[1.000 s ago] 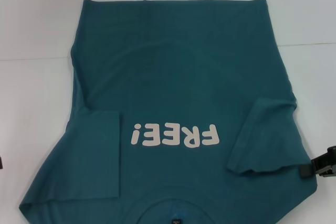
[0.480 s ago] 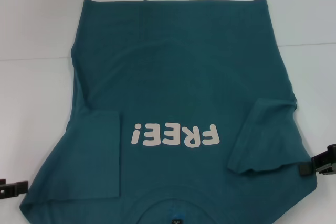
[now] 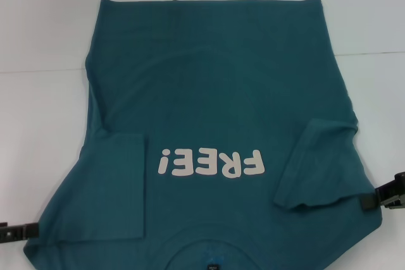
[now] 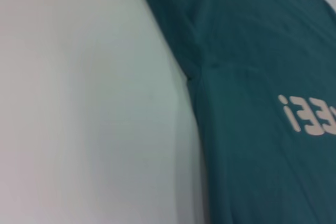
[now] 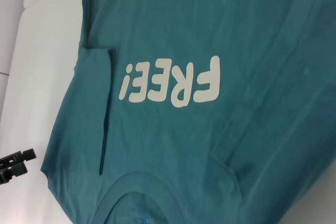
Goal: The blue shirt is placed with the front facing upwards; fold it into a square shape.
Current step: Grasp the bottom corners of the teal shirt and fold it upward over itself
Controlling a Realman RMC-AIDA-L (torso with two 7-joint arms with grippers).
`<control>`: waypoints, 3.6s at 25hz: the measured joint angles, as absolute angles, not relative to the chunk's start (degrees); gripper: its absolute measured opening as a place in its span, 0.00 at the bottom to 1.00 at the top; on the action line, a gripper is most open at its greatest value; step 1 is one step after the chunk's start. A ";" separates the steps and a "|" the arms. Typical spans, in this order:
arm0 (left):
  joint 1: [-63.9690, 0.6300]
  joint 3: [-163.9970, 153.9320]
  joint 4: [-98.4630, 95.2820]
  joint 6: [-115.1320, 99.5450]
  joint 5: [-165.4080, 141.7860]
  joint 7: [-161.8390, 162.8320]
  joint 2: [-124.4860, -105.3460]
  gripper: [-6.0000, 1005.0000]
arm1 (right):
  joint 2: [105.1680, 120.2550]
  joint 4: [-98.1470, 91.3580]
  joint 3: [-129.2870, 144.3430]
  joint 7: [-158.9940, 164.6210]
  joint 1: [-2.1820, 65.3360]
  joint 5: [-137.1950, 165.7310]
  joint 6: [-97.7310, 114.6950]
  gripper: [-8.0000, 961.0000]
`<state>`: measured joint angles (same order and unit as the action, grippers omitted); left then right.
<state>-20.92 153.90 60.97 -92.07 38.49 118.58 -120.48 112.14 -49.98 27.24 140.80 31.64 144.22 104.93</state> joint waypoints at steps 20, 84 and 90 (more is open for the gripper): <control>-24.01 152.39 53.13 -91.65 36.07 118.59 -119.79 0.91 | 112.14 -49.92 27.33 140.84 31.89 144.39 104.79 0.05; -20.67 160.77 54.45 -108.41 52.24 114.59 -117.95 0.04 | 113.41 -49.83 26.54 139.85 27.31 132.97 109.40 0.05; -19.41 162.84 55.51 -111.05 52.56 114.19 -118.34 0.04 | 113.62 -49.83 26.54 139.74 25.54 130.94 110.49 0.05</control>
<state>-19.41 162.84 55.51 -111.05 52.56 114.19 -118.34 113.62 -49.83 26.54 139.74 25.54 130.94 110.49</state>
